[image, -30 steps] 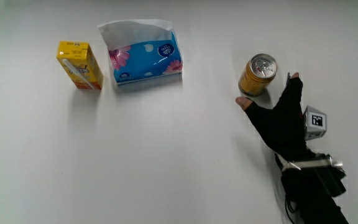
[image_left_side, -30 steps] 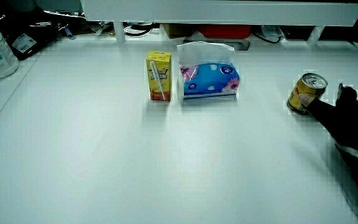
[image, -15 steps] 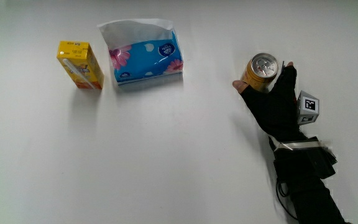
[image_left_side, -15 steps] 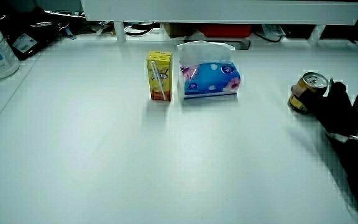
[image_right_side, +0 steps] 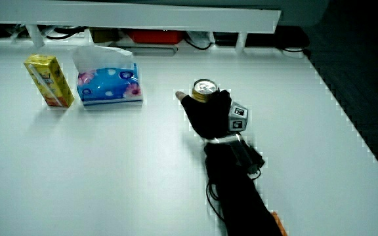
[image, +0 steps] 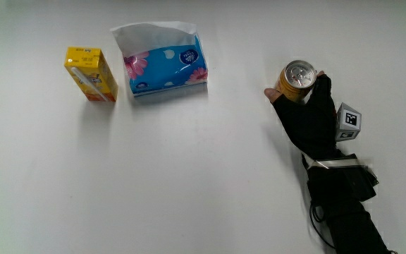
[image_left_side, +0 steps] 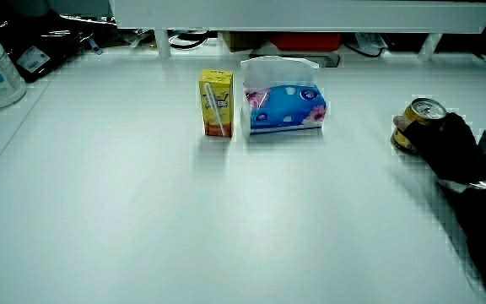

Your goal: Pick red bull

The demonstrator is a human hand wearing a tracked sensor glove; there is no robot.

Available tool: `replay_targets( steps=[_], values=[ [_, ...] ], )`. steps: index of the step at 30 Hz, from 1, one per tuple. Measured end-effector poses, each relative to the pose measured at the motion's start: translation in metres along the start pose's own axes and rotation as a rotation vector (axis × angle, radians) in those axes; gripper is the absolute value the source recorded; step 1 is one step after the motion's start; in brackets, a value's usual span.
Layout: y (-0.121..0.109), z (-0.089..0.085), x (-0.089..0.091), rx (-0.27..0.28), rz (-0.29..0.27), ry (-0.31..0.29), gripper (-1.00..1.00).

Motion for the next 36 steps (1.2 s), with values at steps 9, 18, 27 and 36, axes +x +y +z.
replay_targets(
  steps=[9, 18, 27, 36],
  values=[
    [0.005, 0.003, 0.013, 0.065, 0.019, 0.114, 0.55],
    [0.003, 0.005, 0.012, 0.108, 0.047, 0.152, 0.84],
    [0.002, 0.005, 0.004, 0.100, 0.091, 0.133, 1.00],
    [-0.009, -0.025, -0.054, -0.076, 0.238, 0.076, 1.00]
  ],
)
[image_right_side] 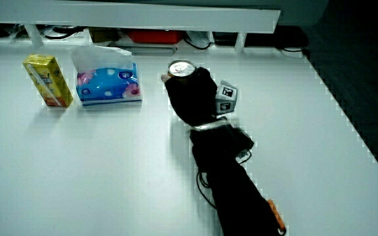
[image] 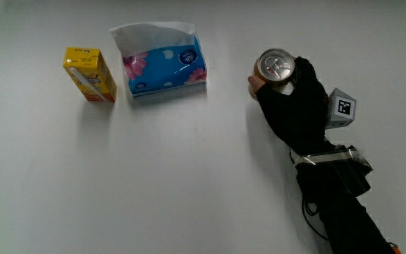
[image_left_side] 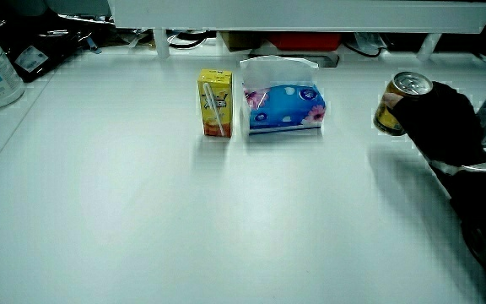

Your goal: Pick red bull

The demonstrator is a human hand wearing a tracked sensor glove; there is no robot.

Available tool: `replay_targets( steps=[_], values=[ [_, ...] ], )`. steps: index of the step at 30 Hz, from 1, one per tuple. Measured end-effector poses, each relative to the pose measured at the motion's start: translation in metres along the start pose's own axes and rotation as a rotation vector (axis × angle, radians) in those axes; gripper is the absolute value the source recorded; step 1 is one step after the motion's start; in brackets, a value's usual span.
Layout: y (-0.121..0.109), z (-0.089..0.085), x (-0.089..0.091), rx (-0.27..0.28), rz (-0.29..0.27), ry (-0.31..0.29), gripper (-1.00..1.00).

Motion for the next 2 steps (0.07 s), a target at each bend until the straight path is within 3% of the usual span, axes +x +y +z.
replay_targets(
  steps=[1, 2],
  values=[
    [0.0000, -0.0064, -0.0055, -0.030, 0.024, 0.035, 1.00],
    [0.0001, -0.0125, -0.0093, -0.057, 0.034, 0.032, 1.00]
  ],
)
